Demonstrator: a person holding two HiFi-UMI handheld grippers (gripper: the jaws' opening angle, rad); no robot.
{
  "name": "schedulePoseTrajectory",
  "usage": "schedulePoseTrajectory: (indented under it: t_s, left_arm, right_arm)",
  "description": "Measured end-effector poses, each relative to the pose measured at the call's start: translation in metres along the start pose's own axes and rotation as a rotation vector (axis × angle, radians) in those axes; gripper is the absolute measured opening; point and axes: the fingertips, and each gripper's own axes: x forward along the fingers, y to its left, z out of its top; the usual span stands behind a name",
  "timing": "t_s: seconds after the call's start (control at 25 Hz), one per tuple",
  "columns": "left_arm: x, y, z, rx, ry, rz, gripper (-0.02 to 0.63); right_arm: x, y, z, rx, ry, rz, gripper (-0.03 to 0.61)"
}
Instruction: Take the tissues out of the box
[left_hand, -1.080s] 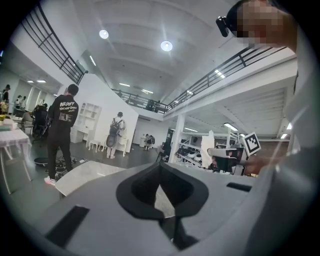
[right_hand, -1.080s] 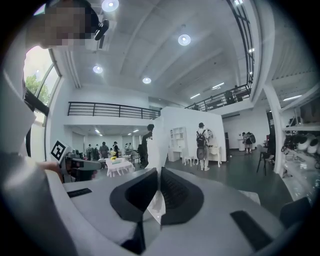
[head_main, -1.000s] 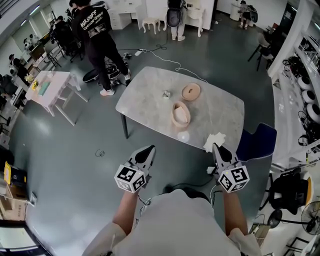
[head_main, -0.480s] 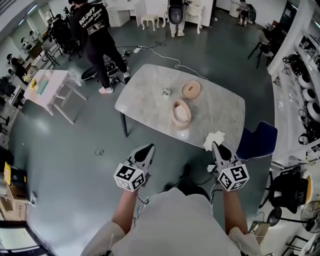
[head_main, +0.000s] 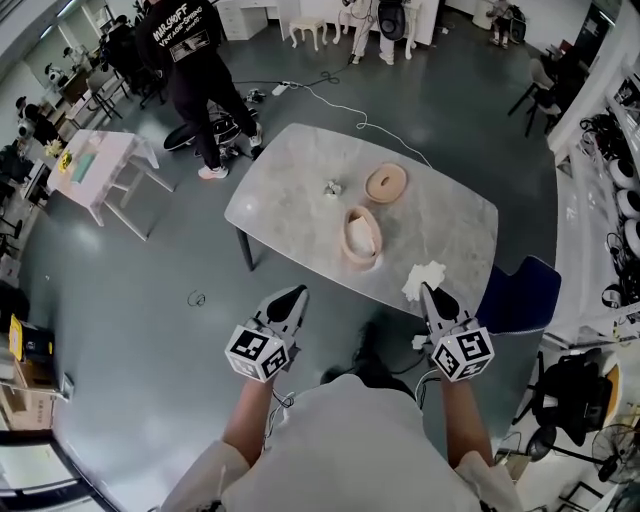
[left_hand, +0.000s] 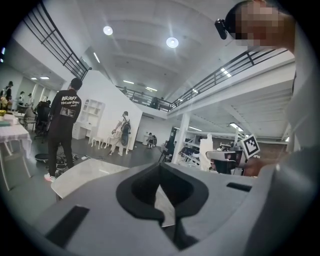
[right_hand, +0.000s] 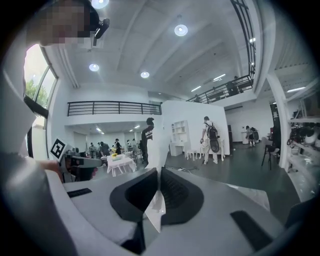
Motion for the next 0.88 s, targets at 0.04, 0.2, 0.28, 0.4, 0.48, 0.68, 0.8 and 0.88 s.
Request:
schedulePoseTrajectory:
  t_s: [0.04,0.2,0.28,0.4,0.48,0.68,0.8,0.88]
  left_arm:
    - [0.008,0.002,0.000,-0.002,0.003,0.003,0.008]
    - [0.039,0.015,-0.001,-0.014,0.016,0.024,0.008]
    - [0.055,0.021,-0.001,-0.015,0.022,0.039,0.008]
    - [0.080,0.027,0.004,-0.003,0.029,0.056,0.008]
    - [0.096,0.032,0.008,-0.003,0.036,0.074,0.008]
    - [0.126,0.051,0.009,-0.021,0.056,0.134,0.009]
    - [0.150,0.053,0.005,-0.029,0.058,0.157,0.008]
    - [0.164,0.059,0.000,-0.039,0.063,0.177,0.009]
  right_arm:
    - [0.007,-0.007,0.000,0.004,0.006,0.004,0.038]
    - [0.035,-0.034,-0.004,0.014,0.032,0.024,0.038]
    - [0.050,-0.047,-0.007,0.020,0.044,0.043,0.038]
    - [0.071,-0.068,-0.007,0.028,0.063,0.077,0.038]
    - [0.088,-0.081,-0.006,0.030,0.076,0.104,0.038]
    - [0.134,-0.101,-0.015,0.042,0.134,0.188,0.038]
    - [0.155,-0.122,-0.031,0.054,0.174,0.225,0.038]
    - [0.170,-0.132,-0.043,0.063,0.206,0.253,0.038]
